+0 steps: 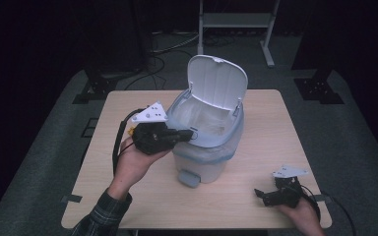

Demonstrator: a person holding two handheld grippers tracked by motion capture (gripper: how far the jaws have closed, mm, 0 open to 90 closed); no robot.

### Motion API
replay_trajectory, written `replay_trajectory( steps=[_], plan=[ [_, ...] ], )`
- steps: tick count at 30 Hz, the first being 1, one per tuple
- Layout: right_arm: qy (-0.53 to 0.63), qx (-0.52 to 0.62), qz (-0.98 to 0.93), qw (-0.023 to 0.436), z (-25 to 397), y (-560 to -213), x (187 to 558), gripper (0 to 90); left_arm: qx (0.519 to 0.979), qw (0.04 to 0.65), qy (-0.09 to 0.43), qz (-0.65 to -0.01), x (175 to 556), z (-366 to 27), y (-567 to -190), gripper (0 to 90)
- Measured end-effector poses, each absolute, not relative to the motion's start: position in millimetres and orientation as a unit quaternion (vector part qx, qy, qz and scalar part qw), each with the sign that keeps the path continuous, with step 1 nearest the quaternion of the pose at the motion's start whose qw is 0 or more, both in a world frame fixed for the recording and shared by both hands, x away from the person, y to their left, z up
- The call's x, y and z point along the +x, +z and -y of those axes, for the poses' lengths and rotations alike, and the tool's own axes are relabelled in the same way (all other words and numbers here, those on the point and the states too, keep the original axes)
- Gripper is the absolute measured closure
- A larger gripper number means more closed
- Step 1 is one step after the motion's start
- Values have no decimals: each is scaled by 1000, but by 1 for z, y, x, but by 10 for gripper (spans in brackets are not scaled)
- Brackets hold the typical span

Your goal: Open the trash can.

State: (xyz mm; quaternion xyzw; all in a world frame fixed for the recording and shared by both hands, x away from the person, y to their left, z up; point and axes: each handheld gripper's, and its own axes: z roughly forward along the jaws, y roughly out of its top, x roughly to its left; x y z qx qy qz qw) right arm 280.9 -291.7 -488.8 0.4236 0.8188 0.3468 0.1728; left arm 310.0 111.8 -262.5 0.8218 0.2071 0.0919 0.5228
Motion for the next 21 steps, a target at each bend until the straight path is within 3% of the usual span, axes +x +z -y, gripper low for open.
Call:
replay_trajectory(
  steps=[12,21],
  plan=[
    [347,424,-819,173,292,-489,281,2,807,539,109,-215,305,-127,-254,746],
    [347,422,-819,173,292,-489,282,2,800,543,118,-227,303,-144,-254,704]
  ],
)
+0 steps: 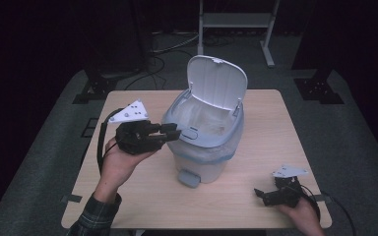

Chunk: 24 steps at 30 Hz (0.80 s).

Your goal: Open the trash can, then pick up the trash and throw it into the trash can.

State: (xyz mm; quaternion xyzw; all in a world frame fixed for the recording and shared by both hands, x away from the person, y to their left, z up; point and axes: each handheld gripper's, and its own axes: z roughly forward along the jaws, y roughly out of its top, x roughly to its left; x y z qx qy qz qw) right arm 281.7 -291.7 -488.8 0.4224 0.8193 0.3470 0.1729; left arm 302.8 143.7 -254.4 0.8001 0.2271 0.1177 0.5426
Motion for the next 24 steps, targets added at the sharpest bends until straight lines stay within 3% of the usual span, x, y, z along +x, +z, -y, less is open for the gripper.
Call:
replay_trajectory(
  steps=[24],
  plan=[
    [347,423,-819,173,292,-489,282,2,783,548,134,-262,299,-184,-270,583]
  ],
)
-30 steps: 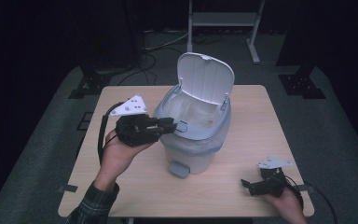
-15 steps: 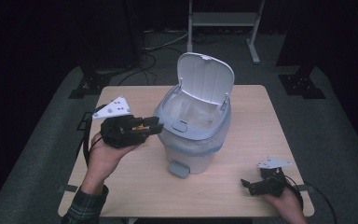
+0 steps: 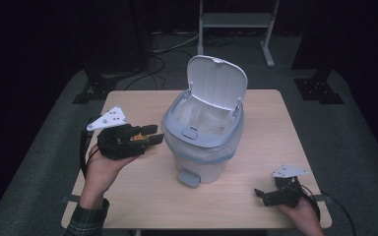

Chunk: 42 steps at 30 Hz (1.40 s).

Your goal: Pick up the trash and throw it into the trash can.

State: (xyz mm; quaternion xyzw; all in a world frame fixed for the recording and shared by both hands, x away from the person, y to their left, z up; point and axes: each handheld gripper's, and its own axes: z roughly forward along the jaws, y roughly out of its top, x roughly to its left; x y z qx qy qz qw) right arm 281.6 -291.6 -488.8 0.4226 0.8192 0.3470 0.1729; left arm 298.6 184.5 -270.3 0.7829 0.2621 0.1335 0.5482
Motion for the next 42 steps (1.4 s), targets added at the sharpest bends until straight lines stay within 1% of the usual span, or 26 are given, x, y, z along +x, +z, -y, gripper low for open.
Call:
replay_trajectory(
  steps=[15,19,42],
  plan=[
    [347,423,-819,173,292,-489,282,2,786,529,151,-284,308,-200,-285,446],
    [347,423,-819,173,292,-489,282,2,785,520,156,-298,315,-205,-295,404],
    [347,423,-819,173,292,-489,282,2,785,493,177,-330,345,-221,-329,277]
  ],
)
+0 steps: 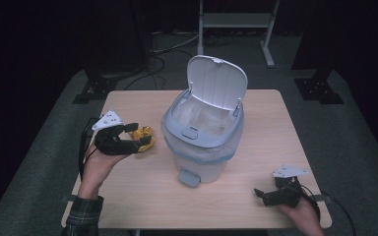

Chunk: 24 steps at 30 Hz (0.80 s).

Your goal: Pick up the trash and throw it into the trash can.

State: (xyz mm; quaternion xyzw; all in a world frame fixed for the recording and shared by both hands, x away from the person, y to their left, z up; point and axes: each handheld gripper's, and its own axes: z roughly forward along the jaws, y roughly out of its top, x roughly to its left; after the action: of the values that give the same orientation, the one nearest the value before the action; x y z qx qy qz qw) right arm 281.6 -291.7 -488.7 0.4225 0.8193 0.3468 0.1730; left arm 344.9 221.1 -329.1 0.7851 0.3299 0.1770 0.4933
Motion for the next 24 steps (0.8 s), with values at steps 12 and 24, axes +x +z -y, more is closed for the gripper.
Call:
replay_trajectory(
  steps=[12,24],
  plan=[
    [347,423,-819,173,292,-489,282,2,783,484,184,-345,361,-232,-346,212],
    [347,423,-819,173,292,-489,282,2,776,484,199,-351,372,-239,-358,175]
  ],
)
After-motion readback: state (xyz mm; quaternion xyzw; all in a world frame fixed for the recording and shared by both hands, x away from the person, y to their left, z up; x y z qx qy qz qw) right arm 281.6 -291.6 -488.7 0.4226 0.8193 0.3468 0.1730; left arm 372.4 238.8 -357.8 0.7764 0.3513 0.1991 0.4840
